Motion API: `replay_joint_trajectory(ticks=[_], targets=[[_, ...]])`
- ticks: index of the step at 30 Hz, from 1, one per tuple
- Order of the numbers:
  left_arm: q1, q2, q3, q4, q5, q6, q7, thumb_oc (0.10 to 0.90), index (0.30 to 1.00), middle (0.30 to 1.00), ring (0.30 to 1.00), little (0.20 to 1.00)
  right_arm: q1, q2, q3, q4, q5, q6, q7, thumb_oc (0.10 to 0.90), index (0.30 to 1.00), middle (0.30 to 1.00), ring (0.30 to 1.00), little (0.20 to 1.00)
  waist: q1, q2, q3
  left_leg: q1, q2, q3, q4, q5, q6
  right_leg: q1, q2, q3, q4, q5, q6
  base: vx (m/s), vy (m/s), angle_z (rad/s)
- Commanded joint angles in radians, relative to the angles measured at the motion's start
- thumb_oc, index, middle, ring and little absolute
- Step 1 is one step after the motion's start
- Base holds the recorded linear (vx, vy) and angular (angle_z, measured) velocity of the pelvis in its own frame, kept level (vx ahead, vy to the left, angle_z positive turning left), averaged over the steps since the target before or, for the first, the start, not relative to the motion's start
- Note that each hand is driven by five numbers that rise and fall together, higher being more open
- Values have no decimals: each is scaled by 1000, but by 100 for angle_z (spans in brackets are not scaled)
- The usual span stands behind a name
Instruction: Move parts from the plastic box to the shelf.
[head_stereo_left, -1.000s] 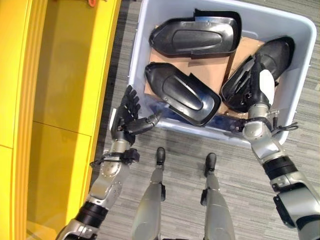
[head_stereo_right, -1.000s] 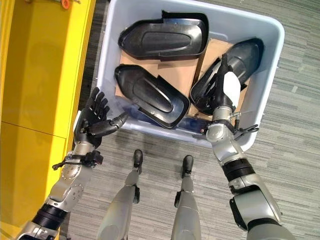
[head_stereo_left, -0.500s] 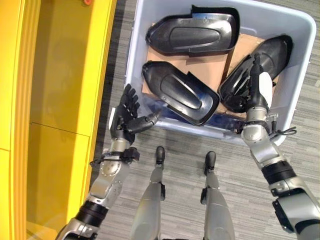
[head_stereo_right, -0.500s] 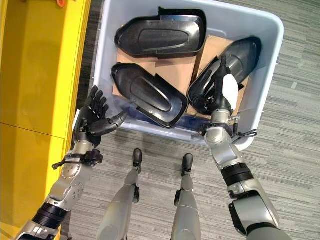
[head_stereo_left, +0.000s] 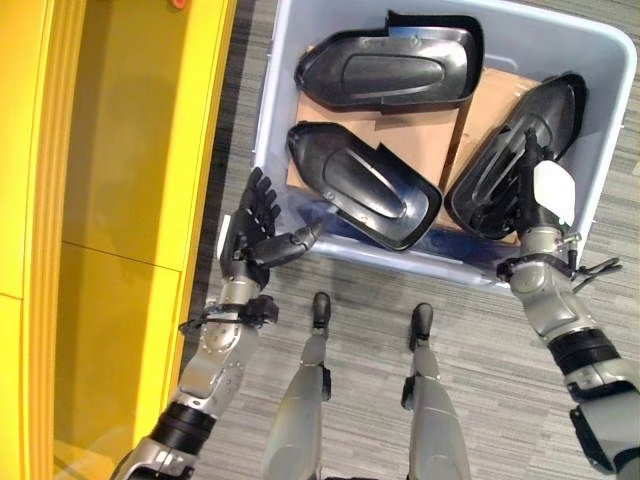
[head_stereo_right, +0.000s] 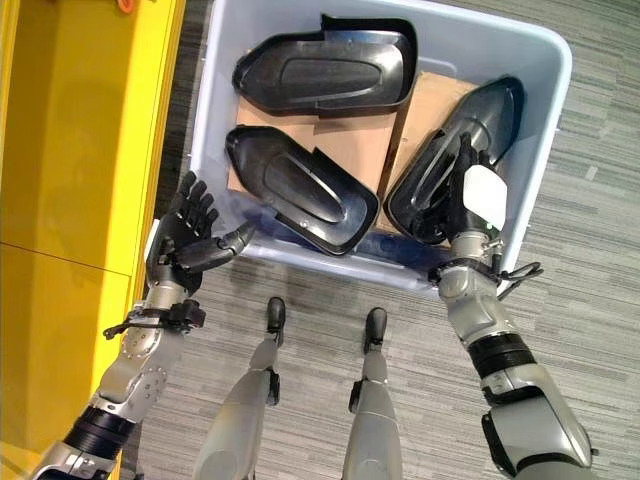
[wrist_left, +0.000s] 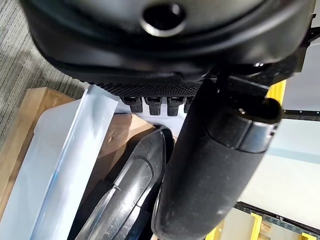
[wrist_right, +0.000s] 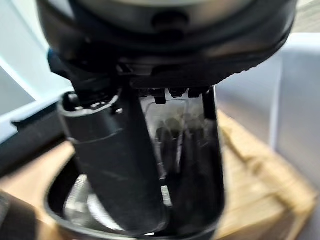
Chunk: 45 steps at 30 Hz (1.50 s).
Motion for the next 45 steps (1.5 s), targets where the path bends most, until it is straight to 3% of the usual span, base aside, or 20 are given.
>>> replay_joint_trajectory(ticks=[1,10,14,21,33,45], targets=[[1,40,82,-116,19,-106,-24,900,1000,1000,1000,1000,-102,-130,-1,-22,-91,4,-47,900,1000,1000,1000,1000,-10,-40,5,-44,-5,16,191,-132,24,40,-64,41,126,-70,20,0,0,0],[-7,40,102,-128,35,-112,-10,900,1000,1000,1000,1000,-122,-214,-92,-197,-211,48,-117,900,1000,1000,1000,1000,-20,-43,0,-41,-3,19,191,-136,23,35,-62,46,129,-72,19,0,0,-2],[-2,25,114,-141,53,-108,7,900,1000,1000,1000,1000,-62,-163,-198,-421,-253,33,-152,900,1000,1000,1000,1000,-28,-42,-6,-39,-5,22,186,-135,22,35,-62,48,127,-72,20,1,-1,-1],[14,25,124,-158,61,-101,19,900,1000,1000,1000,1000,17,-97,-237,-600,-254,-18,-142,900,1000,1000,1000,1000,-34,-46,-12,-40,-5,23,188,-136,22,35,-60,49,126,-74,20,0,0,0],[48,15,125,-180,72,-87,43,900,1000,1000,1000,1000,191,53,-218,-766,-86,-137,-93,900,1000,1000,1000,1000,-53,-67,-4,-39,-1,33,186,-135,23,35,-58,52,122,-71,20,0,-1,-1],[60,17,122,-186,74,-81,54,900,1000,1000,1000,1000,249,118,-150,-759,39,-181,-62,900,1000,1000,1000,1000,-61,-75,4,-42,0,35,182,-130,23,30,-54,52,125,-70,19,0,-1,0]])
